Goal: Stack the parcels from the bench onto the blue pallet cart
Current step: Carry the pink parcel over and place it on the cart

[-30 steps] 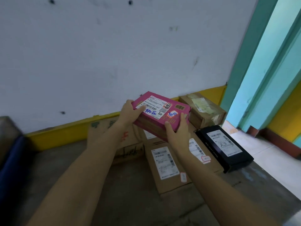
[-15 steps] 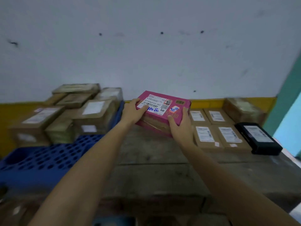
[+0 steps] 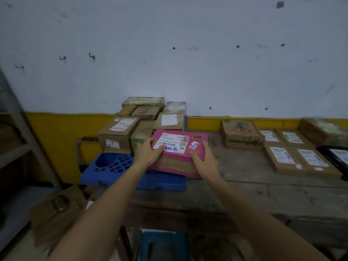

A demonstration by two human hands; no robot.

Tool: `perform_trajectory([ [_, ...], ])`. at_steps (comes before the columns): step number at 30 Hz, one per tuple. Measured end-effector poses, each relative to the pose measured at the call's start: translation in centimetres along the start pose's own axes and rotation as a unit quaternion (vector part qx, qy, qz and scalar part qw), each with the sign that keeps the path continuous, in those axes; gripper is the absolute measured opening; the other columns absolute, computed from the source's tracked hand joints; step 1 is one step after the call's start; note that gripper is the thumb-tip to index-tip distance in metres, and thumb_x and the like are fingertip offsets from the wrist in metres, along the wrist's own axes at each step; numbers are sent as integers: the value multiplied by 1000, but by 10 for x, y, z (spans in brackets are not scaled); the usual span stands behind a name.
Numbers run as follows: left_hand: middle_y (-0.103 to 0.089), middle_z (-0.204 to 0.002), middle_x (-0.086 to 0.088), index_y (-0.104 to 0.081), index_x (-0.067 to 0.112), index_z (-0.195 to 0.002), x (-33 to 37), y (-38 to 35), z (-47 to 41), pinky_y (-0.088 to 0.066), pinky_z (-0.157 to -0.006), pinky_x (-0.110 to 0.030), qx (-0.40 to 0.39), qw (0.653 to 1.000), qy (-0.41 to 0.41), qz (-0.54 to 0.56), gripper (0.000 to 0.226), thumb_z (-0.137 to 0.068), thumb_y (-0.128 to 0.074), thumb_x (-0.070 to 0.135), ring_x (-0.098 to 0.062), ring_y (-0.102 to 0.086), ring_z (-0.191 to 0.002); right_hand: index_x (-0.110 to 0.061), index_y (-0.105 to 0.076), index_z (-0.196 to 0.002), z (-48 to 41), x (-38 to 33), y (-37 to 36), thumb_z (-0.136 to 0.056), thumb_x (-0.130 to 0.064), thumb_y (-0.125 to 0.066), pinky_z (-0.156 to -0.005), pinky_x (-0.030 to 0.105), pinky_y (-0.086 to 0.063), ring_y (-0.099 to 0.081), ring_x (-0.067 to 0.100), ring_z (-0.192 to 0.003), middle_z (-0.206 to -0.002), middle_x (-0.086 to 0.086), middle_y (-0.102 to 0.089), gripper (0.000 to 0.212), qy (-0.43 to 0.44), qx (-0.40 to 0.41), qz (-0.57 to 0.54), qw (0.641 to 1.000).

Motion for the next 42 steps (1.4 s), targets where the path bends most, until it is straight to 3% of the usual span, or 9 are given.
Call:
perform_trajectory([
  [5,-41,-139,-13,-39,14,-138,-26,4,-4,-42,-102,-40,-60,998,-1,-5,67,-84,-61,47,-28,-47,-122,-21,-14,-149,-3,4,-22,-93,-39,-50,-110,48,-31,-36,31,-133,-146,10,-38,69,-29,4,-2,1000],
  [7,-40,-139,-13,-38,15,-139,-30,0,-9,-42,-102,-40,-78,997,-4,-3,69,-84,-60,49,-28,-47,-122,-22,-14,-149,-8,8,-23,-93,-39,-50,-101,39,-41,-43,30,-128,-144,12,-39,69,-49,-1,-18,999],
  [9,-39,-139,-12,-37,16,-139,-34,-5,-15,-43,-100,-39,-86,996,-3,-1,69,-83,-60,50,-28,-47,-121,-24,-14,-149,-16,10,-26,-93,-39,-50,-89,33,-44,-49,28,-120,-142,13,-40,68,-65,-8,-29,997],
  [16,-35,-135,-12,-34,22,-139,-59,-22,-38,-43,-87,-31,-85,996,20,4,72,-81,-62,53,-27,-45,-118,-26,-10,-149,-47,20,-44,-93,-35,-51,-75,29,-51,-56,20,-105,-141,12,-40,70,-84,-44,-40,995],
  [21,-35,-133,-11,-33,23,-139,-57,-31,-53,-42,-87,-34,-83,996,10,-17,72,-81,-58,58,-29,-45,-117,-25,-12,-149,-69,27,-47,-93,-36,-51,-90,42,-52,-57,25,-110,-140,12,-42,69,-77,-36,-39,996],
  [29,-37,-128,-10,-35,23,-134,-55,-34,-63,-43,-82,-32,-69,997,10,-38,68,-81,-56,60,-26,-49,-110,-27,-13,-148,-88,33,-49,-92,-37,-52,-71,31,-54,-60,18,-93,-135,11,-46,69,-63,-45,-47,996],
  [33,-37,-128,-10,-34,24,-133,-53,-33,-62,-42,-80,-32,-69,996,10,-54,67,-81,-54,61,-28,-50,-110,-26,-12,-149,-92,35,-48,-92,-36,-52,-83,39,-55,-61,23,-101,-136,12,-45,70,-60,-50,-42,996],
  [38,-36,-131,-11,-34,25,-135,-47,-28,-60,-46,-88,-39,-67,994,11,-90,67,-82,-52,63,-30,-48,-115,-25,-13,-149,-91,37,-44,-91,-36,-54,-80,34,-53,-58,17,-99,-138,11,-45,72,-43,-51,-35,997],
  [42,-35,-135,-14,-38,23,-134,-35,-15,-62,-41,-89,-39,-9,993,2,-116,63,-85,-48,62,-32,-42,-122,-24,-15,-149,-87,35,-28,-89,-39,-56,-95,50,-48,-53,28,-118,-144,13,-39,74,-33,-26,-23,999],
])
Point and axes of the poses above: each hand's wrist, its own z-axis away from the middle knuckle, its own y-axis out of the back of the hand, x = y × z, the point moved 2 cm from there along -z, towards the middle knuckle
